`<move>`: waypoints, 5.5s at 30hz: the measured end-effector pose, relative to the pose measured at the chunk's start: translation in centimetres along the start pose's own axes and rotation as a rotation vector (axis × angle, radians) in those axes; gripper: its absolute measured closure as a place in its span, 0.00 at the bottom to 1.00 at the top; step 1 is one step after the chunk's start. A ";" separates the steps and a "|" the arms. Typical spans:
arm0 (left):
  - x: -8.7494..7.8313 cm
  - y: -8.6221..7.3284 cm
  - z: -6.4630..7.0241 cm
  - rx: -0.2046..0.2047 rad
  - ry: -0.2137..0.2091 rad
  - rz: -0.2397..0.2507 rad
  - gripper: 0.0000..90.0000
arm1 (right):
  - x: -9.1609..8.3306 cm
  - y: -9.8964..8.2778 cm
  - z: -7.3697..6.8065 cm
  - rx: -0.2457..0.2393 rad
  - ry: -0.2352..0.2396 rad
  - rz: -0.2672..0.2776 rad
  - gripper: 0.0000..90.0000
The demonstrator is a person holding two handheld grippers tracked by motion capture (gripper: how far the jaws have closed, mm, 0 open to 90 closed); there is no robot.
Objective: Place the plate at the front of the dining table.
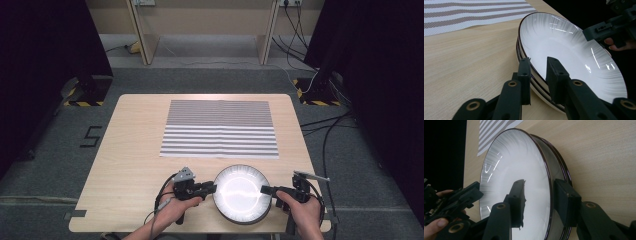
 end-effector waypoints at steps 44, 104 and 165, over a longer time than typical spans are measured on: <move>-5.8 1.9 -1.8 0.016 0.087 0.133 0.41 | -1.5 0.6 -0.1 0.030 0.128 0.072 0.89; -8.7 -1.0 -5.1 -0.036 0.151 0.144 0.40 | -2.1 4.2 -3.9 -0.017 0.171 0.114 0.87; -8.4 -1.8 -5.7 -0.067 0.152 0.145 0.39 | -0.9 8.1 -6.3 -0.012 0.179 0.129 0.85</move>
Point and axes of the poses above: each handheld gripper's, and its own axes: x roughly forward along the jaws, y roughly out of its top, z roughly to its right, the point moved 9 cm from there along x, roughly forward along the jaws, and after that the axes turned 7 degrees about -z, right-handed, at the moved point
